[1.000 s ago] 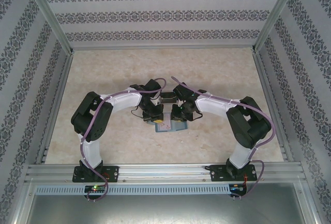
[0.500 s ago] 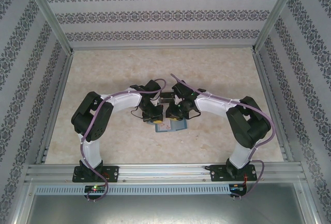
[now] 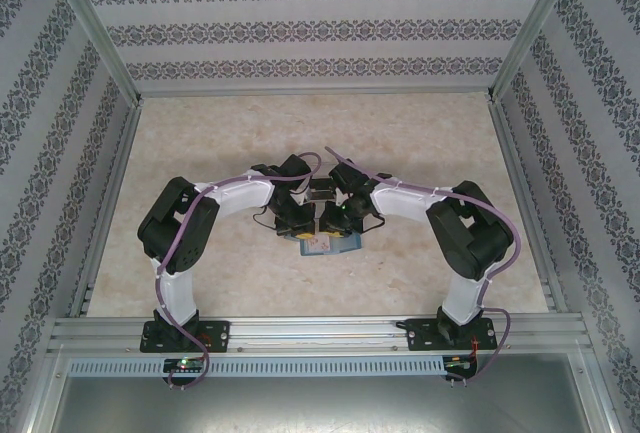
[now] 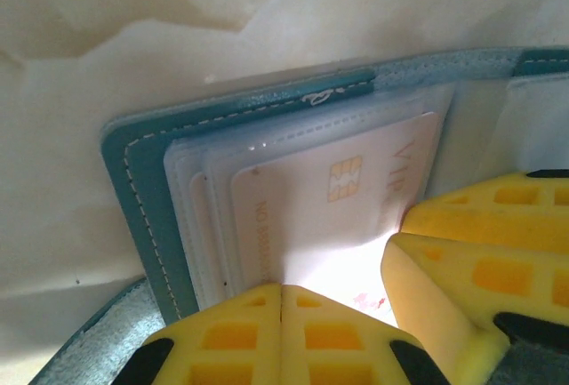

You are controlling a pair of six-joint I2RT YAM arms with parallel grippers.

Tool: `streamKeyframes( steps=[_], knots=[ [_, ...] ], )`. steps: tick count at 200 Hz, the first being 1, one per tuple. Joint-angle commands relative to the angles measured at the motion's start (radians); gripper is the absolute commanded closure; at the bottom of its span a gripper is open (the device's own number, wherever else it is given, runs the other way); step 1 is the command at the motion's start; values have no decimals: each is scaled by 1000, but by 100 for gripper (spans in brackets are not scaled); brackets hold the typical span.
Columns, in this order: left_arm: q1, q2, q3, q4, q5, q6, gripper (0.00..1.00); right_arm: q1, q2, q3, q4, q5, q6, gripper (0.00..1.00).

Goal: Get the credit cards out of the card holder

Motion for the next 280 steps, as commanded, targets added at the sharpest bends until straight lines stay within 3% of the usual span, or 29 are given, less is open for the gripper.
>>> streamKeyframes(
  steps=[1, 67, 153, 280],
  knots=[
    [-11, 10, -10, -23, -8, 25, 100, 10, 20, 29, -23, 31, -7, 77],
    [-11, -9, -8, -25, -11, 23, 100, 15, 2, 55, -124, 133, -46, 77],
    [-11, -25, -8, -23, -14, 20, 100, 18, -34, 45, -12, 5, 9, 80],
    [-11, -38, -10, -28, -15, 21, 100, 15, 40, 14, 6, 40, 0, 81]
  ],
)
